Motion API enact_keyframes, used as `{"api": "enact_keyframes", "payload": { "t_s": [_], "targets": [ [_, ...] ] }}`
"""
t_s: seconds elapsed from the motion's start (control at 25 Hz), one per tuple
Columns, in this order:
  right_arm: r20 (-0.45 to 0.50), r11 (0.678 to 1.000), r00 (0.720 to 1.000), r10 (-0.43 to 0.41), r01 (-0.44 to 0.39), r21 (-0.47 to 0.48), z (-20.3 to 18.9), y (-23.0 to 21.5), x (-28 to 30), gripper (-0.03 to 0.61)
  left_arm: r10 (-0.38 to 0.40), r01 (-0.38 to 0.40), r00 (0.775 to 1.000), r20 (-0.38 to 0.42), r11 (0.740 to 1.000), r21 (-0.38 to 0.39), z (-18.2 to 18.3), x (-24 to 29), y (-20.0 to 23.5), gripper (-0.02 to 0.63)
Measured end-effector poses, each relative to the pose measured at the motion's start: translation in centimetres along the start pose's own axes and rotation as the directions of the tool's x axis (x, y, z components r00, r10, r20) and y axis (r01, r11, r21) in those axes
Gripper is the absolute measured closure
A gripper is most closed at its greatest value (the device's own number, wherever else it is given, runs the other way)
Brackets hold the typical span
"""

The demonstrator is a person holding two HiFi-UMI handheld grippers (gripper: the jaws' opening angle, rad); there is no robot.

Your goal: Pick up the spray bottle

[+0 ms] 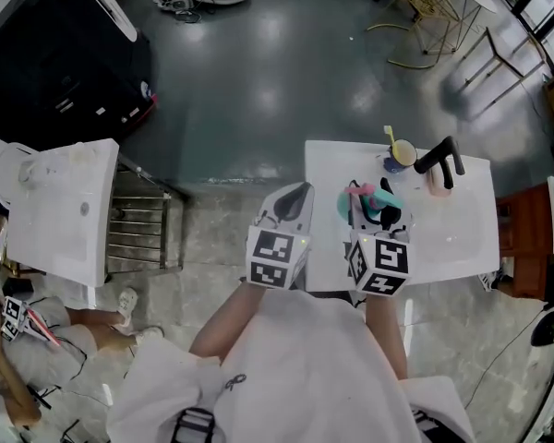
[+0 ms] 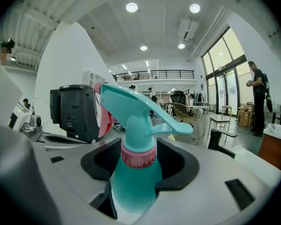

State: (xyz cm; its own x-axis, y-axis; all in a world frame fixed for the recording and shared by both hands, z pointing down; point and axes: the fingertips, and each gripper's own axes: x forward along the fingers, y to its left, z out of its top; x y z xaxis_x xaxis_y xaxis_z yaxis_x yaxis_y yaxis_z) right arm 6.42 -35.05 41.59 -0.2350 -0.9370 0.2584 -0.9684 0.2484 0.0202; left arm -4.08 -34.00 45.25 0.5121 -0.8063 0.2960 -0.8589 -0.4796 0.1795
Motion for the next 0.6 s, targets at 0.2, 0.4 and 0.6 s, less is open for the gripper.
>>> {"api": "enact_keyframes", "payload": {
  "t_s": [0.2,0.4,0.6],
  "targets": [
    [-0.017,1.0,0.999,-0.027,0.027,-0.003,-1.2,-0.5,-1.5,0.322,-0.006,0.007,1.0,-0.009,0.999,0.042,-0.5,-0.2,-1.1,0.586],
    [-0.04,0.999,0.998,-0.048,0.048,0.019,-2.5,-1.4,-2.6,0.322,-0.026,0.025,1.0,0.012,0.999,0.035,-0.1,-0.1,-2.3,0.586],
    [-0.044,0.999,0.998,-0.039,0.041,0.033,-3.2,-1.6,-3.3,0.322,-0.03,0.03,0.999,0.028,0.999,0.027,0.3,-0.2,-3.0,0.586]
  ]
}}
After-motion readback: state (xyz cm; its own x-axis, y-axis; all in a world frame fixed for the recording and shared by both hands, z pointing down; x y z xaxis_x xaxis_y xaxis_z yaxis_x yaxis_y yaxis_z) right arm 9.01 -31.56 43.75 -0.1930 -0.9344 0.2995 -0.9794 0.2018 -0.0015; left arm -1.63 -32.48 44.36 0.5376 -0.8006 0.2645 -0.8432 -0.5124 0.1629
